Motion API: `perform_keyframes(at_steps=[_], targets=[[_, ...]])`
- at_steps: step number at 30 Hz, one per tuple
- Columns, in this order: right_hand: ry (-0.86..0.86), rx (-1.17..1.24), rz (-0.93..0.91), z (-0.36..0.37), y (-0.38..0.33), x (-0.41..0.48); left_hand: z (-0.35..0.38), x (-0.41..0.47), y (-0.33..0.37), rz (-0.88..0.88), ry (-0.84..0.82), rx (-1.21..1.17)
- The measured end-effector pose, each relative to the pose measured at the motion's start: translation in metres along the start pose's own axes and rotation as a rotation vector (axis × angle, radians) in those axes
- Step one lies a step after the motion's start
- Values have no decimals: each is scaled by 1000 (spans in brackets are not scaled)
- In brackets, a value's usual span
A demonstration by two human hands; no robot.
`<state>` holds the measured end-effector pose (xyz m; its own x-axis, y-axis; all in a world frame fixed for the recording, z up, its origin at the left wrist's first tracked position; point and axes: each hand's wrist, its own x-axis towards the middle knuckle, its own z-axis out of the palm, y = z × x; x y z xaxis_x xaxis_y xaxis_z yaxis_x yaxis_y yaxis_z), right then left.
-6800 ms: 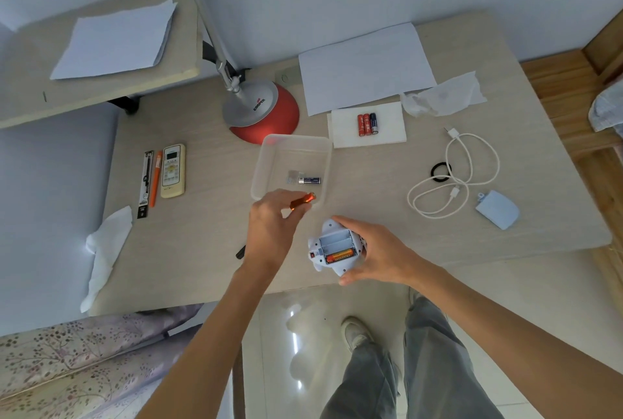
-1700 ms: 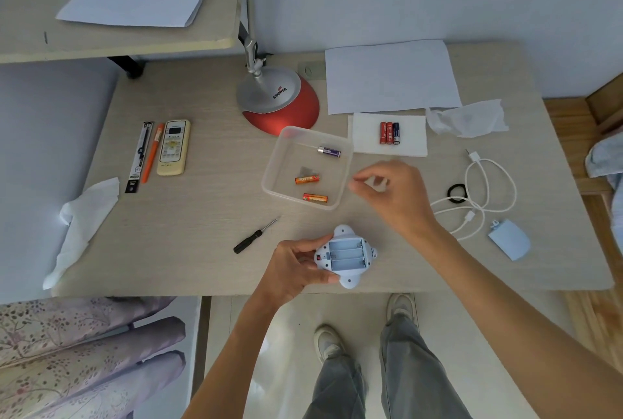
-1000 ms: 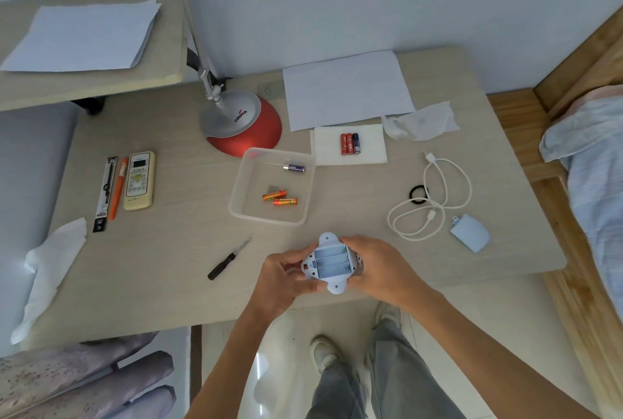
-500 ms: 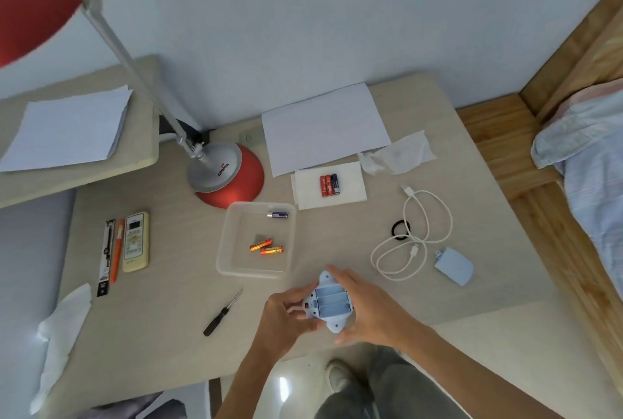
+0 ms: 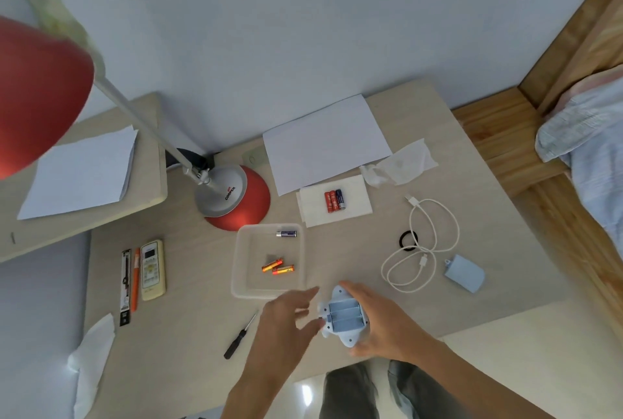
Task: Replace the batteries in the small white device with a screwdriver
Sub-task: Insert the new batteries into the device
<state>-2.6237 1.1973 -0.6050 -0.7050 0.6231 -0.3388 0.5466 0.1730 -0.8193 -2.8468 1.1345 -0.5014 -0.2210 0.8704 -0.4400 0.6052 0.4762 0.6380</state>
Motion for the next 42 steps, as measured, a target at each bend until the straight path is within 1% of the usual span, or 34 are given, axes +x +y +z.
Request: perform_keyframes(at_steps=[3, 4, 6, 8, 11, 14, 17, 20, 24, 28, 30, 33, 38, 40, 42], targets=[[24, 4, -1, 2, -3, 0, -32, 46, 35, 136, 139, 24], [31, 0, -1, 3, -3, -1, -38, 69, 46, 176, 172, 65], [48, 4, 7, 5, -2, -1, -40, 119, 63, 244, 215, 221], [53, 14, 9, 5, -3, 0, -35, 166, 73, 220, 167, 383], [53, 23, 18, 6, -3, 0, -19, 217, 70, 165, 34, 536], [53, 21, 23, 6, -1, 0, -3, 238, 61, 178, -49, 571], [51, 20, 29, 6, -1, 0, 6, 245, 53, 224, -47, 598], [46, 14, 38, 6, -2, 1, 6, 248, 51, 235, -33, 578], [40, 17, 42, 6, -2, 2, 2, 245, 53, 234, -20, 580], [30, 9, 30, 4, -2, 2, -12, 224, 61, 162, 25, 499], [24, 7, 25, 2, -2, 2, -24, 200, 68, 137, 66, 385], [24, 8, 16, 0, -3, 3, -39, 151, 76, 98, 99, 128], [11, -11, 4, -3, -4, 4, -39, 71, 57, 48, 5, -140], [5, -15, 4, -3, -3, 5, -28, 47, 40, 18, -10, -134], [-2, -25, -2, -4, -3, 6, -12, 31, 22, 40, -1, 7]])
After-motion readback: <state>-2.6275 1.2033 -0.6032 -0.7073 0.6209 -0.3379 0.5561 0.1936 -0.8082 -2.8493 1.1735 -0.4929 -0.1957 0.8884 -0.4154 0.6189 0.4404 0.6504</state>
